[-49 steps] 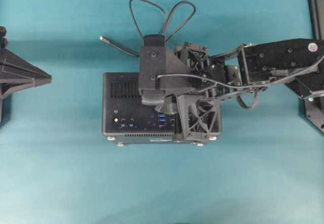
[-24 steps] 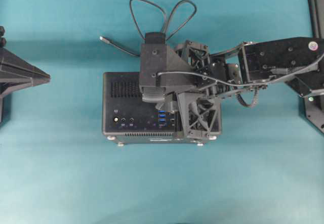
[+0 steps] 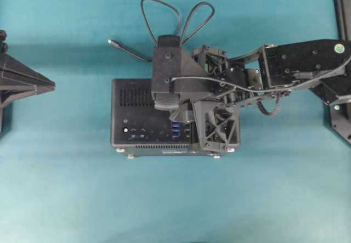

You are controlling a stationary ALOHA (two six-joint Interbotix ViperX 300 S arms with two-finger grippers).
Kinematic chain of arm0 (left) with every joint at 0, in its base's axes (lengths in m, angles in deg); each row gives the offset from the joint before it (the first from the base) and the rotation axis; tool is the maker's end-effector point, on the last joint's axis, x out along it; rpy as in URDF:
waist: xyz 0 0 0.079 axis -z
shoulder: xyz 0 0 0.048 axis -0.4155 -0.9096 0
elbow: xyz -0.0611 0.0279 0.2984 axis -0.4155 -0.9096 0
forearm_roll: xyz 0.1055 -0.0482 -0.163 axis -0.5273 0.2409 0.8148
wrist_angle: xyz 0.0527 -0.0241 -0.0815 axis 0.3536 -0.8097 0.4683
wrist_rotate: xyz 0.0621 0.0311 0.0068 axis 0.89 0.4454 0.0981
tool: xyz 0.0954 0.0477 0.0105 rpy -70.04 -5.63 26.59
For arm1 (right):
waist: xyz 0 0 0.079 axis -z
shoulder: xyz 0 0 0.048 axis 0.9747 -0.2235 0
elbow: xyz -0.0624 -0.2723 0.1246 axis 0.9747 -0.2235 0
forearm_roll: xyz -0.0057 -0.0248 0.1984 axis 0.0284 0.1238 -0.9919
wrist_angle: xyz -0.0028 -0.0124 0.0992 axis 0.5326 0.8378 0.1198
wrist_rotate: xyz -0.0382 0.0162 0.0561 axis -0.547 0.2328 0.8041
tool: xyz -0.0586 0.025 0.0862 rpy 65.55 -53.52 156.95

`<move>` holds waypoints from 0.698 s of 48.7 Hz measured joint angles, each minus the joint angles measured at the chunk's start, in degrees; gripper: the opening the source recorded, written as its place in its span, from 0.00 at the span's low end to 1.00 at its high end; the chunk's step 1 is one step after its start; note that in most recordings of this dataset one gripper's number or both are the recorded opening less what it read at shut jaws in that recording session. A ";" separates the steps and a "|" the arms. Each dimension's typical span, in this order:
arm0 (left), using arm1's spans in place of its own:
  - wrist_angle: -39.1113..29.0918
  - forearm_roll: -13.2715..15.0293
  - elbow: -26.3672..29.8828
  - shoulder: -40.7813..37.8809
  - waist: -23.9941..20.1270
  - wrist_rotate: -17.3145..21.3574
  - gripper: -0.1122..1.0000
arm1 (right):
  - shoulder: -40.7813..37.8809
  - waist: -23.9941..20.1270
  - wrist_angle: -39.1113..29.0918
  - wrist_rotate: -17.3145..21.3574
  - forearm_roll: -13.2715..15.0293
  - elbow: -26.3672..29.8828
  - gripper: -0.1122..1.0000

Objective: Insert the USB into the PC box with both arms.

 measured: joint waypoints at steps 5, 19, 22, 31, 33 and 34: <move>0.00 0.00 0.00 0.00 0.09 0.00 0.10 | 0.09 0.35 -0.44 -0.18 0.35 0.00 0.19; 0.00 0.00 0.00 0.00 0.09 0.00 0.10 | -0.18 0.79 -0.26 -0.18 1.14 0.00 0.19; 0.00 0.00 0.00 0.00 0.00 0.09 0.10 | -0.26 0.62 -0.09 0.00 0.79 0.00 0.19; 0.00 0.00 0.00 0.00 0.00 0.00 0.10 | -0.88 0.00 0.26 0.70 -0.79 0.26 0.19; 0.00 0.00 0.00 0.00 0.00 0.00 0.10 | -0.97 -0.09 0.18 1.49 -0.97 0.44 0.19; 0.00 0.00 0.09 0.00 0.09 0.00 0.10 | -1.05 -0.18 0.18 2.02 -0.97 0.44 0.19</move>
